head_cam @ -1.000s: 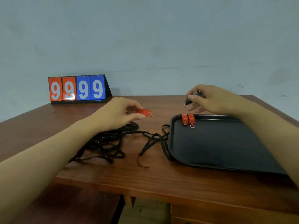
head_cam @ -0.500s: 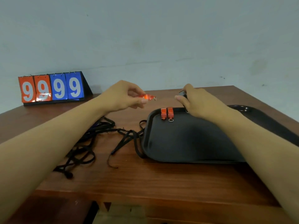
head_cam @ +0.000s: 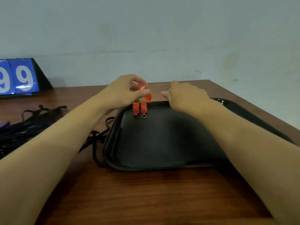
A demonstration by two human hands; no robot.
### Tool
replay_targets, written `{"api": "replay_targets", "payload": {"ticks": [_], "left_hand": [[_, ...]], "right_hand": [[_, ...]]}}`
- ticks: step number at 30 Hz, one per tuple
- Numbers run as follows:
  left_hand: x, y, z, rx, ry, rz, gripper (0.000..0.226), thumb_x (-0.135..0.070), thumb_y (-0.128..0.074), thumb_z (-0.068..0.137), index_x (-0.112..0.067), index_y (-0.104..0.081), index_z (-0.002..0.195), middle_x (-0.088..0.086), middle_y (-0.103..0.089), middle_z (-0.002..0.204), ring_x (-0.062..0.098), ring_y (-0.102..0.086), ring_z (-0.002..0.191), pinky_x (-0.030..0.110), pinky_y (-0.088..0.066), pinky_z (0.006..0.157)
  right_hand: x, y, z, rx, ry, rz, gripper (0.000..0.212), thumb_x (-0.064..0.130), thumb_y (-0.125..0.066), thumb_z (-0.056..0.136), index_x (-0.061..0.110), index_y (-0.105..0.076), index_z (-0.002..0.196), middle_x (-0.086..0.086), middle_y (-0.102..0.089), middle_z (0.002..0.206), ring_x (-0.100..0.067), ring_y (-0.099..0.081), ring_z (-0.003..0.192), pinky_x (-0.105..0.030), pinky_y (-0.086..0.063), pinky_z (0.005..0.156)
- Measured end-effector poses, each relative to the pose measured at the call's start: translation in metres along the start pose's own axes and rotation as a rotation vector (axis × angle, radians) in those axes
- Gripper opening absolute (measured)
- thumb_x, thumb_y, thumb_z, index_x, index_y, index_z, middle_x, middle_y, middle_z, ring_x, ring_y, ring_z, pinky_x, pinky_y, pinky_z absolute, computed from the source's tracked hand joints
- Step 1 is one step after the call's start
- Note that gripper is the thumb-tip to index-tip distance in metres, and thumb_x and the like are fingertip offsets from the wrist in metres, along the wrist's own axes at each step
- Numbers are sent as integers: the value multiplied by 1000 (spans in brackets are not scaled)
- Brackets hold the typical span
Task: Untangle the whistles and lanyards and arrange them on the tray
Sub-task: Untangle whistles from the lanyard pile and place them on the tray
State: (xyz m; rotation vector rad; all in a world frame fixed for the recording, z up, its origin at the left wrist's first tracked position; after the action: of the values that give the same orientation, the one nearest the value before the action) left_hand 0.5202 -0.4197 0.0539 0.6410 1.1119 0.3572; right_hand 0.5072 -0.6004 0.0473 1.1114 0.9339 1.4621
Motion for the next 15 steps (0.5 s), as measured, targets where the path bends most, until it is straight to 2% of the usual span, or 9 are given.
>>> {"api": "replay_targets", "payload": {"ticks": [3,5,7,10,13,15], "left_hand": [[-1,4,-4,-71,-4,100,37,-43,-71,89,-23,-57,118,-7,-75,102,5,-67,90,26,-47,86],[-5,1,-5,-66,-41,156,33,-45,-70,89,-26,-59,113,-9,-75,100,3,-66,93,23,-45,84],[-10,-5,-6,-38,-81,192,27,-42,-69,91,-27,-60,112,-11,-76,95,-1,-66,92,18,-45,83],[-16,-13,-8,-13,-125,224,22,-37,-67,93,-25,-62,112,-11,-75,92,-2,-66,88,14,-47,79],[-16,-16,-7,-16,-133,223,21,-36,-67,93,-24,-66,111,-13,-69,92,0,-66,83,6,-47,64],[-12,-20,-6,-1,-126,251,20,-38,-68,92,-26,-66,108,-13,-67,93,-1,-64,74,10,-49,60]], "right_hand": [[0,-3,4,26,-10,94,43,49,-40,105,12,-47,126,-12,-60,120,-32,-59,106,-44,-47,83],[0,-9,7,68,-13,146,40,44,-42,105,12,-46,127,-12,-61,120,-29,-59,102,-44,-49,86],[3,-13,7,118,-5,177,40,40,-41,106,9,-45,131,-15,-62,120,-26,-59,96,-38,-47,77],[7,-12,3,161,-17,237,40,42,-39,107,11,-44,132,-14,-64,111,-25,-68,81,-32,-51,61],[9,-11,1,149,-5,249,39,44,-39,106,12,-45,129,-12,-65,107,-26,-71,78,-36,-56,69],[10,-12,1,150,-7,240,39,43,-40,106,12,-45,128,-13,-66,106,-26,-71,78,-39,-58,76]]}}
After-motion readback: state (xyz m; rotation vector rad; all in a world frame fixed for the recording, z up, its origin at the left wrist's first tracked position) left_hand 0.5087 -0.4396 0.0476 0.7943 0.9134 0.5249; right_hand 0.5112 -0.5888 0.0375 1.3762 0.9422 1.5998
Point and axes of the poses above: each hand's wrist, its own z-axis towards the middle knuckle, its own y-axis out of the back of the hand, x = y × z, the point moved 6 cm from there along z, towards the middle knuckle
